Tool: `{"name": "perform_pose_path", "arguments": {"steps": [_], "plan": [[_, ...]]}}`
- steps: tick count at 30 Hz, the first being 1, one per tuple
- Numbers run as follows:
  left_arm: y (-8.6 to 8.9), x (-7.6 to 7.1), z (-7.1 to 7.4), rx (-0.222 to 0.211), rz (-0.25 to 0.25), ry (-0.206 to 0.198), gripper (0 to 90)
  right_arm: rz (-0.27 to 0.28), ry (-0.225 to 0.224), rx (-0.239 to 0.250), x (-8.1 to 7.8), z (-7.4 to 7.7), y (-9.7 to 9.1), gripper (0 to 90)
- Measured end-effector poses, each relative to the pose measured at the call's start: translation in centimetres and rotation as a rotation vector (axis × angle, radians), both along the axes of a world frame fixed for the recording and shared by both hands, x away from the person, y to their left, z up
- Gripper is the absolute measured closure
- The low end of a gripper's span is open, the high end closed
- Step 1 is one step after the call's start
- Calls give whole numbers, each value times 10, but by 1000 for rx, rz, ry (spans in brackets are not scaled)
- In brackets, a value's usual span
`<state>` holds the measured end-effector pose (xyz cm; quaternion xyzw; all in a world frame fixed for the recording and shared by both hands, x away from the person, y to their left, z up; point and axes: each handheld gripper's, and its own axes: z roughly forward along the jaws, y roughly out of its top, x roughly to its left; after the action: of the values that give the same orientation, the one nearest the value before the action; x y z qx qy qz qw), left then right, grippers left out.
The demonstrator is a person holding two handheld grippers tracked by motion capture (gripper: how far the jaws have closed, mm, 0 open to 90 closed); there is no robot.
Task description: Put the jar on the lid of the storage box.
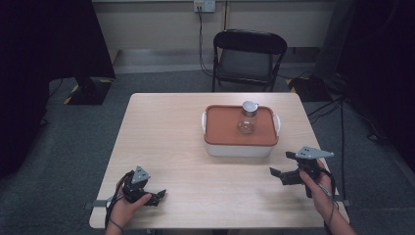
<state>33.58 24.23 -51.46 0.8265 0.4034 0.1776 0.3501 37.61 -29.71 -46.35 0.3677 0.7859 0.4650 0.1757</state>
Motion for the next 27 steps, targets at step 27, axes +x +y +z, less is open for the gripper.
{"name": "perform_pose_path", "arguments": {"steps": [27], "plan": [[0, 0, 0, 0, 0, 0, 2, -21, 11, 3, -8, -6, -19, 19]]}}
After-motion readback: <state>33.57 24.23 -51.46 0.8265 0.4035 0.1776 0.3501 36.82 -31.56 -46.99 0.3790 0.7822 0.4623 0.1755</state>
